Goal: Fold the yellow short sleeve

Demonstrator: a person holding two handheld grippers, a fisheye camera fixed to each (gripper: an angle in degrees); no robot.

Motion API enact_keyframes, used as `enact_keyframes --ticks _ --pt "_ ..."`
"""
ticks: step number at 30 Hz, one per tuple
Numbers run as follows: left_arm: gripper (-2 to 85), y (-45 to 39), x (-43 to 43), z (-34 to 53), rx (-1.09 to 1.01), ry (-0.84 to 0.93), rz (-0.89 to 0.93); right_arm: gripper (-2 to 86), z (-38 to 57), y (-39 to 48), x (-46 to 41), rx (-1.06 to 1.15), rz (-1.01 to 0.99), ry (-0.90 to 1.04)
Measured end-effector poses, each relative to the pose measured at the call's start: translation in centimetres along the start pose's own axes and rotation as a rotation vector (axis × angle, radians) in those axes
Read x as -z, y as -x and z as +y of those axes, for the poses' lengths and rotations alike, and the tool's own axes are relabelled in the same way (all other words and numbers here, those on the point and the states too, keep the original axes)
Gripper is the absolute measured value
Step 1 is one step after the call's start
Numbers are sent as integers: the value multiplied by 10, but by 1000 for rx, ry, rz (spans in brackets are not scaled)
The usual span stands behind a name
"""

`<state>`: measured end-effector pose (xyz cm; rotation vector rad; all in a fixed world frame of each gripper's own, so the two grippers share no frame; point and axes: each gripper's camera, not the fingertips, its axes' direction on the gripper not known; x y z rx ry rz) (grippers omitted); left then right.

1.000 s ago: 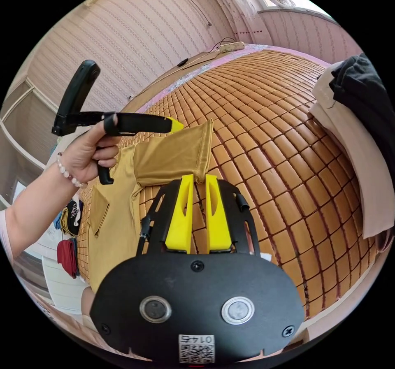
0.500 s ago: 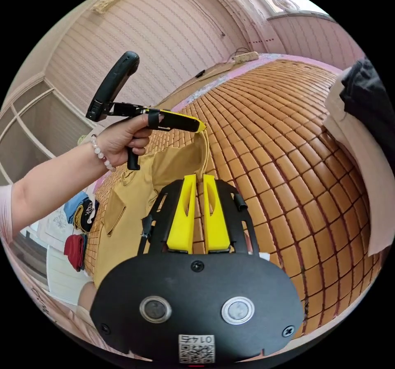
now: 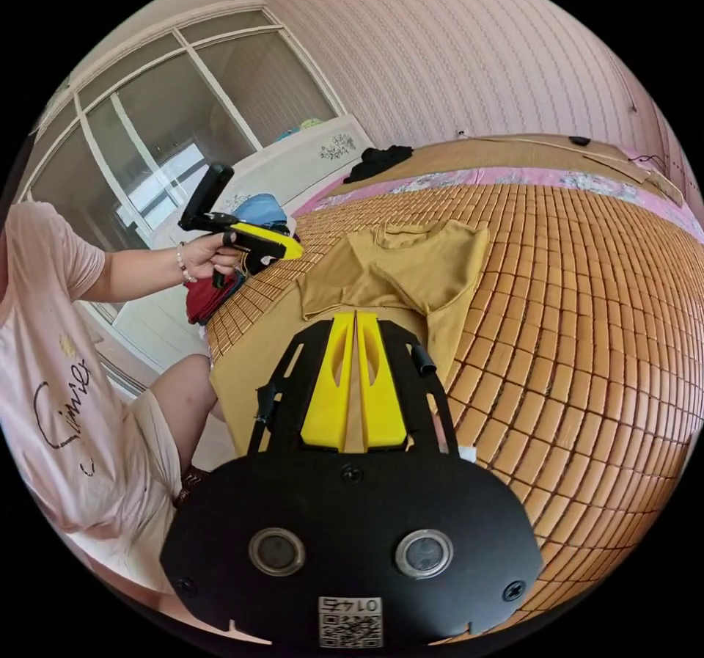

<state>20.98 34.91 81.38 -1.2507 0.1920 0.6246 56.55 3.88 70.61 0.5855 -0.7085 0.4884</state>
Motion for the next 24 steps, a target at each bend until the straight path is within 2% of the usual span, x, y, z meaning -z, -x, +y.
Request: enact_keyframes --ticks 4,10,14,16,18,22,24 --pt "50 31 -13 29 81 0 107 47 -18 16 -32 -20 96 82" --pt "51 37 -31 14 33 -39 38 83 -99 42 -115 91 226 200" --pt "51 39 -50 4 10 -6 -47 105 -142 43 -187 81 264 346" --pt "50 45 -63 3 21 45 -60 62 -154 43 -229 100 327 433" --pt "50 46 -62 8 6 19 -58 15 -156 36 -251 81 366 507" --pt "50 53 -56 20 -5 1 -47 5 -144 54 -215 131 319 388" --pt "51 58 -53 25 5 -6 -27 13 -126 70 -195 203 254 390"
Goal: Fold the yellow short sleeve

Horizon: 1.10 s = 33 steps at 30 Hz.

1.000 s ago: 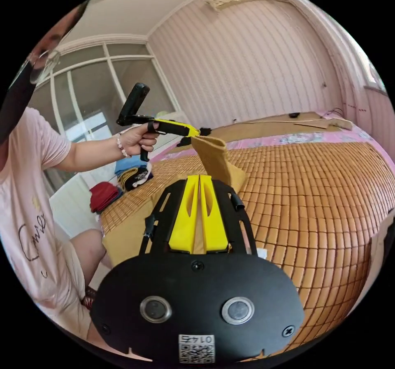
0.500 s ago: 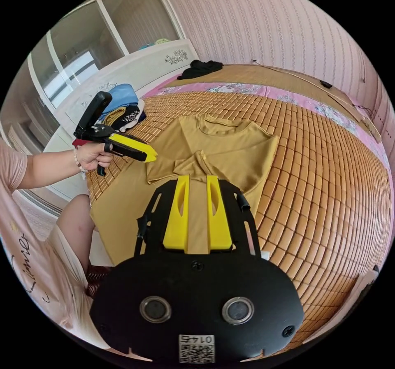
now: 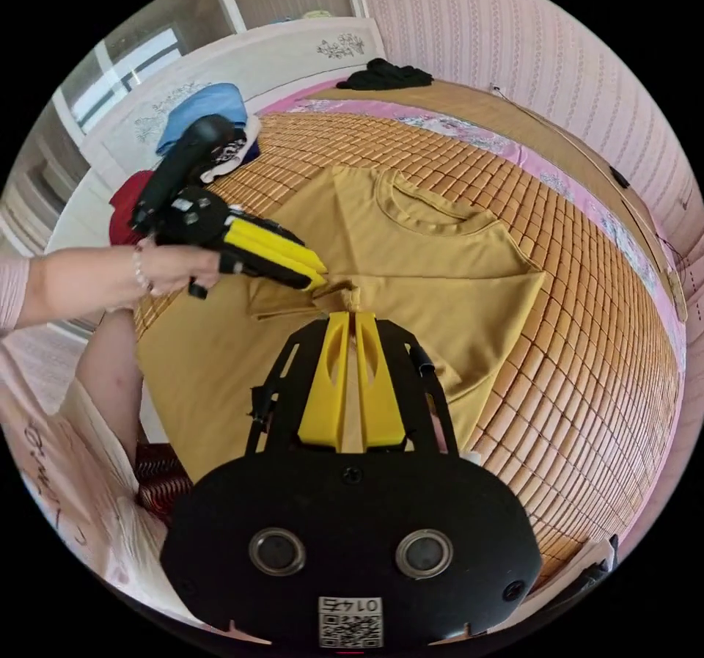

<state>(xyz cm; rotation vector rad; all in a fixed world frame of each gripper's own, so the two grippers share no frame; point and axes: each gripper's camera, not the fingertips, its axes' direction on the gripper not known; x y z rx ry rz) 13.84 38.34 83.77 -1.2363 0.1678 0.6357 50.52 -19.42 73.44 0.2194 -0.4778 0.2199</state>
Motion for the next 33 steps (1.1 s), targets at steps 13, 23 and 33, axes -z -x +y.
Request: enact_keyframes --ticks 13,23,33 --pt "65 50 58 54 69 -128 1 74 4 -54 16 -137 102 42" --pt "85 144 83 74 262 -237 -61 91 -57 -199 -26 -487 89 -2" --pt "10 187 62 36 344 -104 -61 -3 -55 -250 -1 -531 -25 -29"
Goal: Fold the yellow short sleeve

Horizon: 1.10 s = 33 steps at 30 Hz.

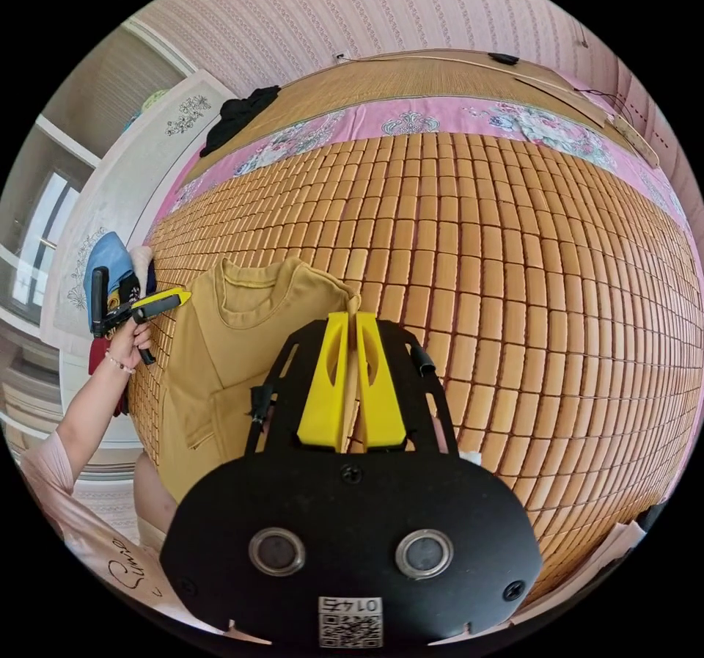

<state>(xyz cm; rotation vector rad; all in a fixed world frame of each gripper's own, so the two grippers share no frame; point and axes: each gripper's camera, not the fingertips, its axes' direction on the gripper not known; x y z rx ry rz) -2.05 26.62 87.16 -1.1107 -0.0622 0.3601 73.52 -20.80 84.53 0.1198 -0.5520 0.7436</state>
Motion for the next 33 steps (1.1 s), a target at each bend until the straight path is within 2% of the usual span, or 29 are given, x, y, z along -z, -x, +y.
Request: enact_keyframes --ticks 3,7,11,17,19,21,24,25,29,33 --pt "-4 1 12 -1 4 -56 -11 -4 -9 -10 12 -24 -38 -10" --pt "-9 9 54 6 34 -199 106 -4 -13 -11 54 -7 -96 -86" --pt "-10 -3 98 29 -87 -242 153 -2 11 3 104 58 -140 -149" --pt "-10 -30 146 147 -314 -134 208 4 137 25 159 155 -249 -121" --pt "-9 -33 135 208 -293 -7 239 7 203 24 152 113 -367 -30" --pt "-8 -36 112 252 -273 120 196 8 253 22 131 69 -385 35" --pt "-2 -35 74 307 -234 256 125 9 314 11 70 -34 -227 266" --pt "2 -33 81 318 -214 145 143 9 328 10 63 -34 -198 273" --pt "15 -28 89 320 -165 158 145 9 335 9 86 -65 -126 193" --pt "13 -40 117 314 -257 88 80 5 331 19 112 -48 38 159"
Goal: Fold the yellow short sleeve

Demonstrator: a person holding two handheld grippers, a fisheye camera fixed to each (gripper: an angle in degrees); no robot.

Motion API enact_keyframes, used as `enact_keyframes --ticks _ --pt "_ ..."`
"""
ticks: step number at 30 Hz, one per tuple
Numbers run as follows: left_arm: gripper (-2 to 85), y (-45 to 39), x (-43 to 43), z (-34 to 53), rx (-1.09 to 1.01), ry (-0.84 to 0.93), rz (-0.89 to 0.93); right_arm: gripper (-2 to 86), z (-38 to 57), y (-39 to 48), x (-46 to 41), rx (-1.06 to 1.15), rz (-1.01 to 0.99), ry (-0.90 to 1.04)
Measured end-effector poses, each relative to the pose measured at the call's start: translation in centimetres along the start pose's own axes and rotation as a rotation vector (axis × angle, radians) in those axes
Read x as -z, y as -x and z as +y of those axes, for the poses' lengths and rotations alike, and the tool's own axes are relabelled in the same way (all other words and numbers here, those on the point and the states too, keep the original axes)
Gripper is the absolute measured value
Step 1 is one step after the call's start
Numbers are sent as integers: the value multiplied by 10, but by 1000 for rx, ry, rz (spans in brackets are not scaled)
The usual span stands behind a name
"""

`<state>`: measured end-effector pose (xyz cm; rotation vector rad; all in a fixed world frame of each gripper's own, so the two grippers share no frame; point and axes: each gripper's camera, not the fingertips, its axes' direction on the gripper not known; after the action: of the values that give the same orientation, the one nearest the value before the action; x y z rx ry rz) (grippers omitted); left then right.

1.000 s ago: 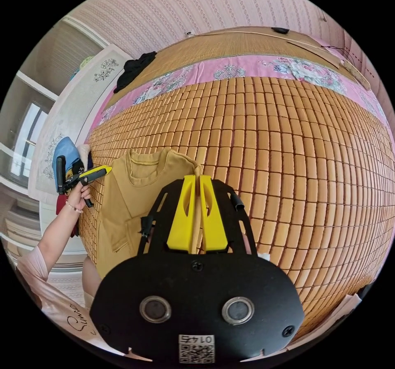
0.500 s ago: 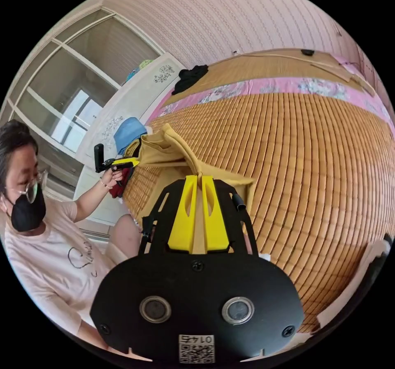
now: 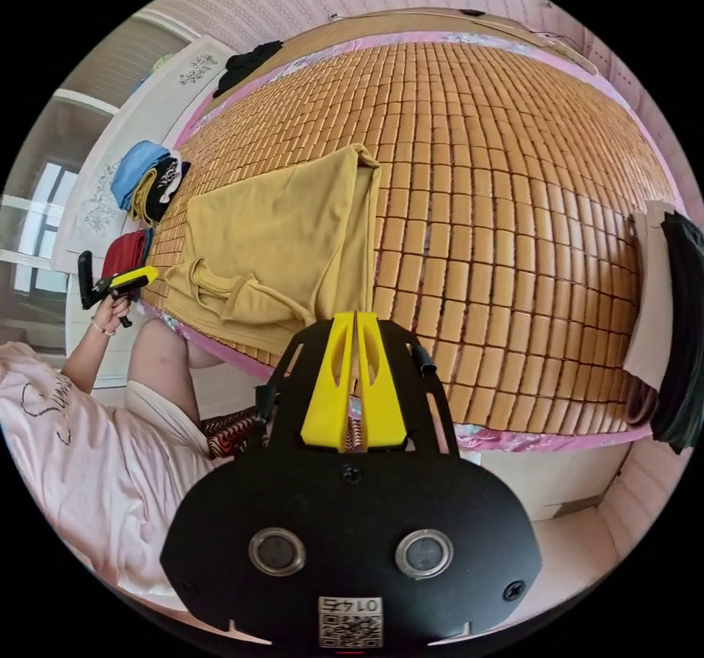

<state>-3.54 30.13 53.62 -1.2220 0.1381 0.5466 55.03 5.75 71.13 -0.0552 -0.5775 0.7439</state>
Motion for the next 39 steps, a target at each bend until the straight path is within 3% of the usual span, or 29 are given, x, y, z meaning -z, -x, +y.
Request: enact_keyframes --ticks 3,6,10,13,21,26,28,32,36,39 --pt "15 -12 10 -13 -49 -41 -39 9 -4 34 10 104 37 -42" --pt "46 -24 -11 -32 -58 -43 65 43 -10 76 -7 236 98 5" --pt "82 -40 -63 -52 -69 80 159 109 -8 80 -29 167 103 85" --pt "79 -48 -84 -55 -79 145 156 100 10 81 -9 161 68 -7" --pt "25 -54 -95 -48 -120 164 123 51 19 39 -27 -97 -37 31" --pt "8 -69 -67 -36 -247 -4 149 0 19 48 -3 -44 -38 -51" --pt "13 -80 -55 -23 -337 -54 237 -3 20 47 20 -25 -43 -124" --pt "29 -91 -71 -1 -359 42 290 -4 24 43 18 11 14 -86" --pt "37 -96 -90 17 -349 160 217 8 28 60 2 43 220 7" --pt "39 -101 -87 16 -328 125 200 27 26 100 4 184 148 -50"
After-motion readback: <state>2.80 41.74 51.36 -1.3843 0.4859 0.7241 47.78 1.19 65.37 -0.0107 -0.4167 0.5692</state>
